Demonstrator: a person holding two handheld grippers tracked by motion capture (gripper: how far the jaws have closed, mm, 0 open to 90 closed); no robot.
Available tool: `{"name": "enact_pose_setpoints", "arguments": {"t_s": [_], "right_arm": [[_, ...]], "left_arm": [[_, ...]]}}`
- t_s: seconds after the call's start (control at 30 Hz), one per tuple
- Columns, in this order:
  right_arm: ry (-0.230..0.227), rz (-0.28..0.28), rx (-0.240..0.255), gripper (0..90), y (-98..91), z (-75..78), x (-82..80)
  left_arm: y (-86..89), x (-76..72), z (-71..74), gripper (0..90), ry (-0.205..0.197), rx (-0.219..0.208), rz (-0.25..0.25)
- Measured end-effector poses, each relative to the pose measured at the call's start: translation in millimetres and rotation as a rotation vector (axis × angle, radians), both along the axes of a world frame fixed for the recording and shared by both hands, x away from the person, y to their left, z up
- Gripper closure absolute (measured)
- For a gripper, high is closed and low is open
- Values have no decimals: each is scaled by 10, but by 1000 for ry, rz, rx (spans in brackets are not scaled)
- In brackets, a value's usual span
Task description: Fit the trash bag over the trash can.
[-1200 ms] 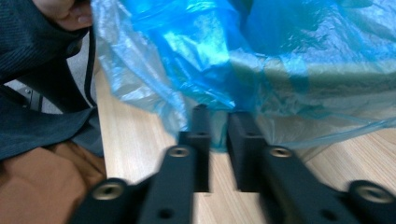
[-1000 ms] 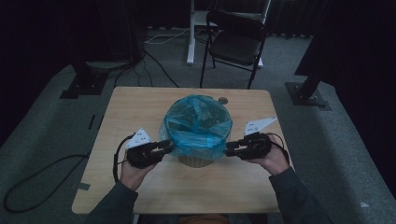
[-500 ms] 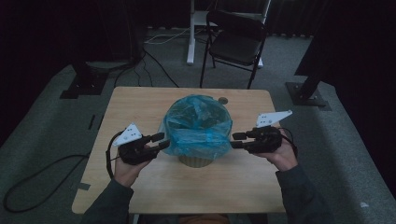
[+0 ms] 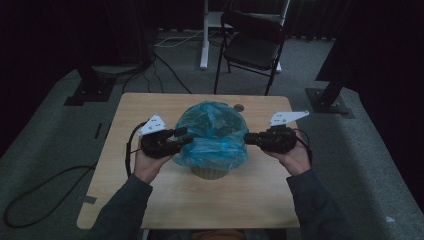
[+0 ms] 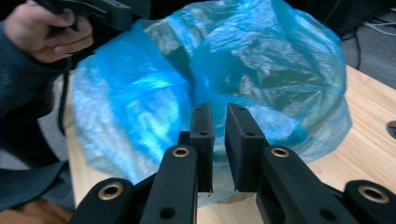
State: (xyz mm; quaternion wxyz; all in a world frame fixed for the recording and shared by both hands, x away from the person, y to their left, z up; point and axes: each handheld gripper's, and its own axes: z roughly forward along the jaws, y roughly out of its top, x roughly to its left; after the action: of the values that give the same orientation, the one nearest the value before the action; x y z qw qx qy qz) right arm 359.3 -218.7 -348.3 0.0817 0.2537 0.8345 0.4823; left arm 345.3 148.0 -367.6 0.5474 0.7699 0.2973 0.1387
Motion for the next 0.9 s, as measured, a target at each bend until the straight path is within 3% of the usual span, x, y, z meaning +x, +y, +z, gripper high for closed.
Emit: {"name": "enact_pose_setpoints", "arguments": {"t_s": [0.13,0.27,0.5,0.67,0.9], "right_arm": [[1,-31,-12,789,44,-30,41],[14,-17,-30,778,87,-78,39],[27,22,-19,741,100,-127,-81],[47,30,-15,718,80,-177,-144],[91,62,-4,702,76,-247,-183]], "left_arm": [[-50,80,-4,602,39,17,9],[-67,69,-45,682,60,27,-5],[-15,-102,-67,704,27,30,-7],[38,-227,-104,695,-3,49,19],[90,-319,-154,670,-2,49,28]]}}
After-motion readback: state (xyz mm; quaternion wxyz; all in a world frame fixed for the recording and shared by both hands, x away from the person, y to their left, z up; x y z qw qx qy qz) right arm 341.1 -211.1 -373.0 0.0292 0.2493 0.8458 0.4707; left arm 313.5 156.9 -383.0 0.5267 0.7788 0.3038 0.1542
